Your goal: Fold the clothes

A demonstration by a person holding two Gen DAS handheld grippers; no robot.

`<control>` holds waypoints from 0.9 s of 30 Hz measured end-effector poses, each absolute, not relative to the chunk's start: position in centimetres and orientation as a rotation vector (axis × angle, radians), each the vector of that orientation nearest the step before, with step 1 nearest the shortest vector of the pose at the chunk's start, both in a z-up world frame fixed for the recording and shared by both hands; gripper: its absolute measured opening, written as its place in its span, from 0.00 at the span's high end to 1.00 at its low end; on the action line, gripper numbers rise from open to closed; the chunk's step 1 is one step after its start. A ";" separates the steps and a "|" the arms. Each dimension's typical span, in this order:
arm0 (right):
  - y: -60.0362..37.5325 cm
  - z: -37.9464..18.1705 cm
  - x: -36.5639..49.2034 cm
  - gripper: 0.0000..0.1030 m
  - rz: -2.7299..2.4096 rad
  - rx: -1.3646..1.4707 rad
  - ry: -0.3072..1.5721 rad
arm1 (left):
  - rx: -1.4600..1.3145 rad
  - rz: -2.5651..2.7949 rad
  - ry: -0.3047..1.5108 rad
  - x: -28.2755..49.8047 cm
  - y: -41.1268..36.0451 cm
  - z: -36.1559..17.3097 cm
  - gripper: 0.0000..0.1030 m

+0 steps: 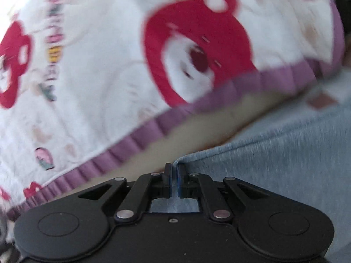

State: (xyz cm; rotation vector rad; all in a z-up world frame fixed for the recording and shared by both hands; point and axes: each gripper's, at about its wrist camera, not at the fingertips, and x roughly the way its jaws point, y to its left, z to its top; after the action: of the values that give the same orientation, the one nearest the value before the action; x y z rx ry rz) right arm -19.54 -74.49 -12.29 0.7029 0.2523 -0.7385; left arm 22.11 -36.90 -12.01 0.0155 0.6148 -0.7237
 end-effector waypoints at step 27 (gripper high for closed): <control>-66.6 -17.4 -11.6 0.55 -0.537 0.496 0.690 | 0.233 -0.652 0.644 26.0 -36.7 -15.7 0.60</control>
State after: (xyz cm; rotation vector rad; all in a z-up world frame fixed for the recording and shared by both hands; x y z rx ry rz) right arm -11.58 -66.56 -17.45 0.4958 0.6897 -0.5368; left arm 26.01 -36.65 -15.68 0.2325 0.6440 -0.6520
